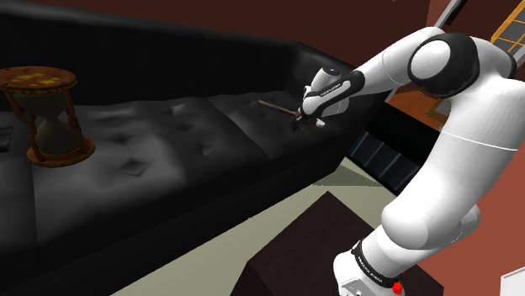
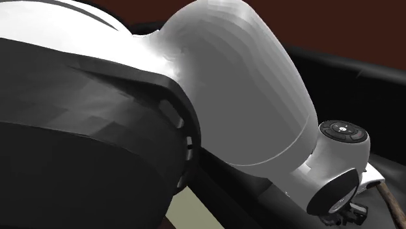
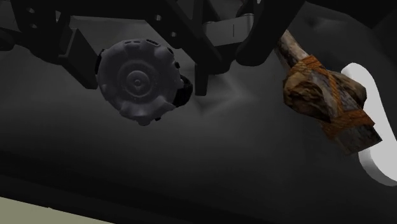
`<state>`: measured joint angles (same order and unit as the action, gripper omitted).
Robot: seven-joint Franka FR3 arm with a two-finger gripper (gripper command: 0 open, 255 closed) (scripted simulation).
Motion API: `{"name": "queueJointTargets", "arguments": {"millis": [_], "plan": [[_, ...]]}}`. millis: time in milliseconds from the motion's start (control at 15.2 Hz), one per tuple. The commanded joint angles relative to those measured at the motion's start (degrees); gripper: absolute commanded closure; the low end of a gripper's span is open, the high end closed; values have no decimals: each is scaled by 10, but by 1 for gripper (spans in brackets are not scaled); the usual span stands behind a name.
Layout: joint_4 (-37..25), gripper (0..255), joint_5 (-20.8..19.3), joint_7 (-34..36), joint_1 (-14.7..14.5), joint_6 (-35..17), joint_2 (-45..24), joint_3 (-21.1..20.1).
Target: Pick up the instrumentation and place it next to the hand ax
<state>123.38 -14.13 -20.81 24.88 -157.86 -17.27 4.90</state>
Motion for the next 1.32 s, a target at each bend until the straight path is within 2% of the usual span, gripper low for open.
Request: {"name": "queueJointTargets", "arguments": {"millis": [0, 660, 1122, 1188, 1254], "plan": [[2, 255, -4, 4, -1, -13, -11, 2], [0, 255, -19, 26, -10, -73, -74, 15], [0, 255, -19, 26, -10, -73, -74, 15], [0, 0, -19, 26, -10, -73, -74, 15], [0, 0, -19, 26, -10, -73, -74, 15]]}}
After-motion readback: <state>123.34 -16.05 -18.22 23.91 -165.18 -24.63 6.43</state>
